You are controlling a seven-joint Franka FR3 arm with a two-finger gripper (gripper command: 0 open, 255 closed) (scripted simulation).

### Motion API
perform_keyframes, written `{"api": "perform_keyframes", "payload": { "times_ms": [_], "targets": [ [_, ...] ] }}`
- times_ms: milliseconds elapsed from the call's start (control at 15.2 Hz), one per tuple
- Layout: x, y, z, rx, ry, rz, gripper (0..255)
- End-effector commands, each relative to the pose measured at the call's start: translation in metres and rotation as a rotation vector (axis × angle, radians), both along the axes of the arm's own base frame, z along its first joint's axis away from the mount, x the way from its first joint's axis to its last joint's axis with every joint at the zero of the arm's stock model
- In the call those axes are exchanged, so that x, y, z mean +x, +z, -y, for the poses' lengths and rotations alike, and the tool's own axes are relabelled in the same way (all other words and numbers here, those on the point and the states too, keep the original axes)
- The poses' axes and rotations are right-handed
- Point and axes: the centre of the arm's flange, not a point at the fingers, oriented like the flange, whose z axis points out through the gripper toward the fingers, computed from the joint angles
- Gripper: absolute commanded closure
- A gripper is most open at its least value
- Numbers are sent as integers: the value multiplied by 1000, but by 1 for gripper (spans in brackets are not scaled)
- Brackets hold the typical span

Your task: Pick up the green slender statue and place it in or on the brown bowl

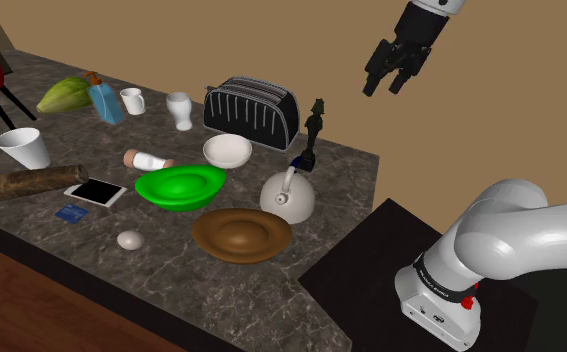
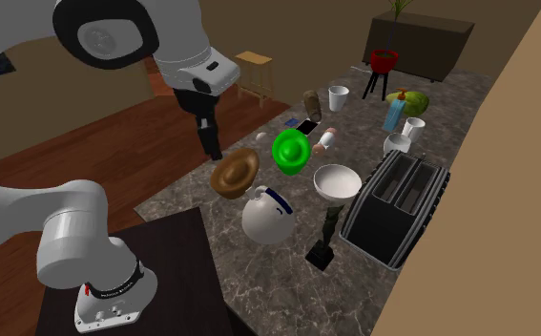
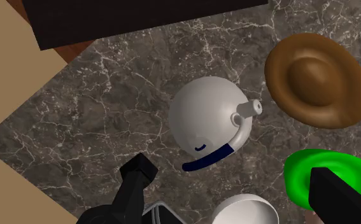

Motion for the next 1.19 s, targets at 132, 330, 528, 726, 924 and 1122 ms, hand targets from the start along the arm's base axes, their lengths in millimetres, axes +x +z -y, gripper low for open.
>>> {"api": "perform_keyframes", "payload": {
  "times_ms": [132,330,528,726,924,1122],
  "targets": [
    [17,-15,11,-4,9,5,0],
    [44,-38,28,-10,23,13,0],
    [70,-61,45,-15,36,21,0],
    [97,-83,61,-21,50,29,0],
    [125,-105,77,-27,64,37,0],
    [153,-127,93,-33,77,46,0]
  ]
}}
